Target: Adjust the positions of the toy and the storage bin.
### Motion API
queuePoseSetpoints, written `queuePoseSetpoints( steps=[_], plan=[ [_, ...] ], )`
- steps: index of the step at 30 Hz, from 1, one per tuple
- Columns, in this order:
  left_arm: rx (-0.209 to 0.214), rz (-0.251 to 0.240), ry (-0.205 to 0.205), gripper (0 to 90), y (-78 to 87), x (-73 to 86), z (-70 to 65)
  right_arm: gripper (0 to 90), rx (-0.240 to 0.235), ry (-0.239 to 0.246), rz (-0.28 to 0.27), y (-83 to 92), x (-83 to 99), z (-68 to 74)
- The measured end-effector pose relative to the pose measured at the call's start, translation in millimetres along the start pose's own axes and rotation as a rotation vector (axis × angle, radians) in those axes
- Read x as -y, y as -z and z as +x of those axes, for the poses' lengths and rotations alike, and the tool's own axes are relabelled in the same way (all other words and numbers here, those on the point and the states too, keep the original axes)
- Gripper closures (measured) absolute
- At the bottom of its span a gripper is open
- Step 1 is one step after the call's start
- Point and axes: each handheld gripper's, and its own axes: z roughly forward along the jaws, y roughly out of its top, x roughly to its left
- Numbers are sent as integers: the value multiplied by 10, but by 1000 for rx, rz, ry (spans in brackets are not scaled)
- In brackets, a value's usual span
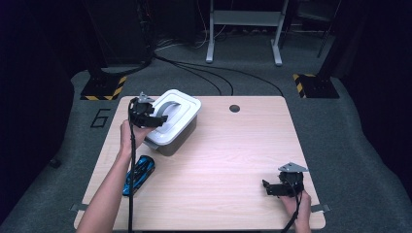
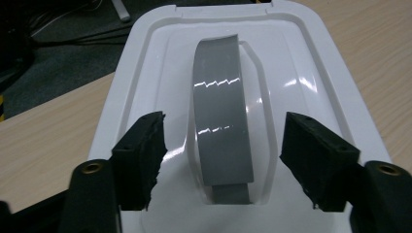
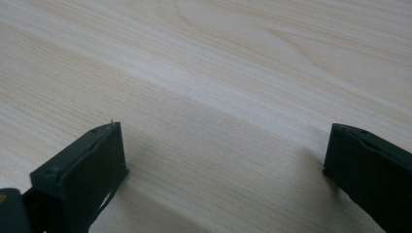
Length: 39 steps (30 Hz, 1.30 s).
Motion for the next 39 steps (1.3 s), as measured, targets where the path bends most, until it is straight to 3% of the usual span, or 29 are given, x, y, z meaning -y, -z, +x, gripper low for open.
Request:
queuePoseSetpoints(
  steps=[2,3,6,8,10,16,21,26,27,39],
  plan=[
    [15,12,14,384,-19,-6,30,5,0,0,0,0,0,0],
    [19,5,31,450,-48,-13,49,5,0,0,0,0,0,0],
    [28,-2,21,571,-67,-31,40,5,0,0,0,0,0,0],
    [11,-2,13,642,-74,-41,10,5,0,0,-1,0,0,0],
    [11,7,6,645,-70,-45,10,5,0,0,-1,0,0,0],
    [62,-24,75,663,-90,-25,57,5,0,0,-1,0,0,0],
    [79,-26,90,671,-108,-31,60,5,-1,1,-1,0,0,-1],
    [80,-24,102,671,-119,-44,24,5,-1,0,-1,0,0,0],
    [84,-32,120,671,-127,-46,12,5,0,3,-1,-1,1,-2],
    [106,-32,137,671,-207,-122,-177,5,0,0,0,0,0,0]
  ],
)
